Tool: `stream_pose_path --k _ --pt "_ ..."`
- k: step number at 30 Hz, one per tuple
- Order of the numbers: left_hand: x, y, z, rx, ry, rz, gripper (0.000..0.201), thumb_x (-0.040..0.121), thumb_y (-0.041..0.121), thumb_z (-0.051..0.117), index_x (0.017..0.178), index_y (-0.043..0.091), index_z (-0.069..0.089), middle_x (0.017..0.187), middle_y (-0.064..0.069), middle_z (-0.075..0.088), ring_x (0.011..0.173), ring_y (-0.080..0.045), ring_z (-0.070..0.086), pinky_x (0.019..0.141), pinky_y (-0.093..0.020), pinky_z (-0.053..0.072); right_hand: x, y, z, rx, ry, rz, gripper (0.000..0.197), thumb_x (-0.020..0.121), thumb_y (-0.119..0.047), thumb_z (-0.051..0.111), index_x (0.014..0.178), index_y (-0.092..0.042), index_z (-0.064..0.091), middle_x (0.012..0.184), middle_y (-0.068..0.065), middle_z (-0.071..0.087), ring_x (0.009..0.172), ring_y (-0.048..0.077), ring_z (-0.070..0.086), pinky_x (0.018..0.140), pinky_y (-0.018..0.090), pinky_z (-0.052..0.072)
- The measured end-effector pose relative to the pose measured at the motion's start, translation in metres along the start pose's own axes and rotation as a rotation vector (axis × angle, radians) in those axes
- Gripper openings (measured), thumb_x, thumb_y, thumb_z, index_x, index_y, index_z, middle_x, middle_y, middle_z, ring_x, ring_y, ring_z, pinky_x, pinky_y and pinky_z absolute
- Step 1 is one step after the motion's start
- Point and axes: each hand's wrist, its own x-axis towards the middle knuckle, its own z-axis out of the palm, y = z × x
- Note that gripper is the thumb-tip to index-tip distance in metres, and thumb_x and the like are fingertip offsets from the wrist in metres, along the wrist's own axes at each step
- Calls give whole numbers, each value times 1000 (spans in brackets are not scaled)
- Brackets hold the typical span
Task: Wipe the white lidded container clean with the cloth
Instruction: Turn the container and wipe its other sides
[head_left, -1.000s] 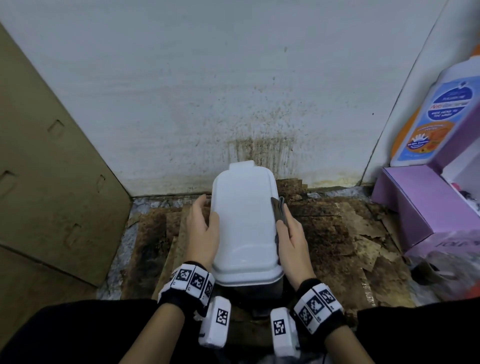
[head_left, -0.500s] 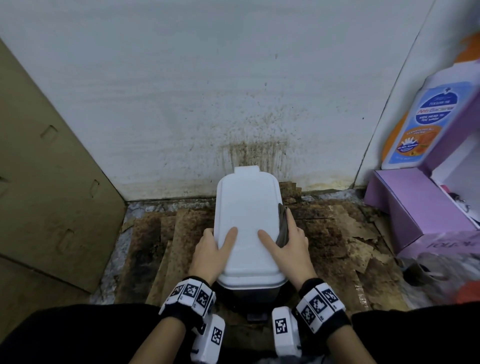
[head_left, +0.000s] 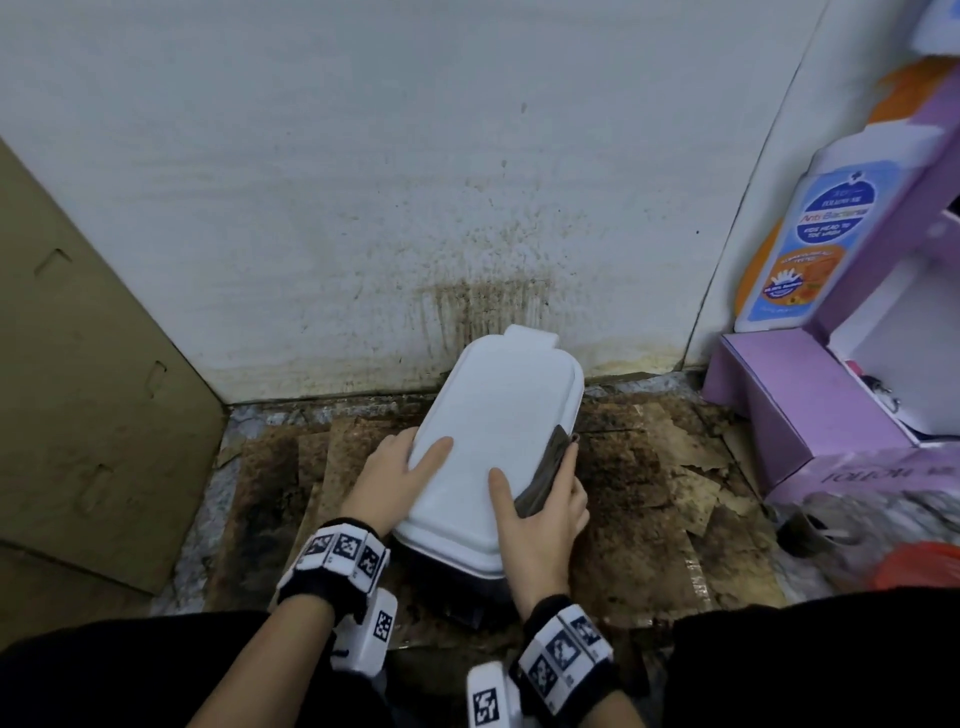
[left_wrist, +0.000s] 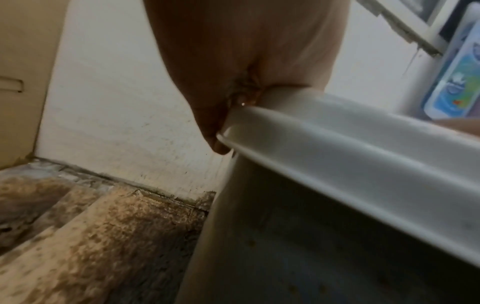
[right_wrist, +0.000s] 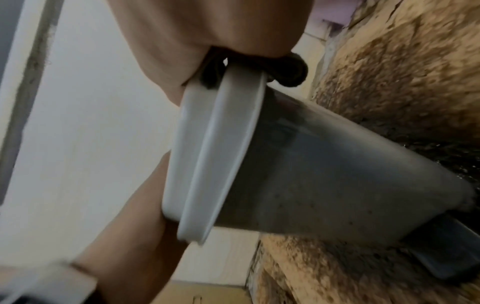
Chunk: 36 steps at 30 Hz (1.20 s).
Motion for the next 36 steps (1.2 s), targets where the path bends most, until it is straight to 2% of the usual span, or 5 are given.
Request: stream_pose_path --k 10,16,20,24,36 --pt "-23 15 11 212 289 -176 59 97 64 29 128 18 51 127 -4 52 112 -27 55 80 -35 37 80 -28 -31 -29 -255 25 96 94 -56 59 159 -36 -10 166 -9 -5 153 19 -9 120 54 16" --pt "-58 14 35 54 195 -313 94 86 79 39 152 16 20 142 -12 38 120 -34 50 84 -35 36 136 -42 -32 -108 -303 9 98 90 -67 56 159 -38 -7 169 -4 -6 155 29 -13 120 64 11" --pt "-65 7 45 -246 228 -358 87 77 81 53 131 15 34 122 -4 56 101 -21 59 75 -33 48 171 -41 -33 -92 -348 -35 94 76 -82 58 155 -44 22 161 -3 34 147 31 33 114 61 36" --pt "-62 2 45 -375 265 -329 64 82 70 61 119 23 41 114 7 59 105 -19 59 88 -38 50 177 -44 -33 -30 -362 -113 69 90 -54 66 150 -34 38 143 -3 54 124 21 58 100 46 53" --pt "-41 0 0 -435 281 -156 51 93 49 60 135 27 42 123 15 54 110 -4 56 86 -25 47 111 -13 -37 142 93 10 76 90 -57 64 154 -38 28 160 -1 29 152 23 20 119 50 32"
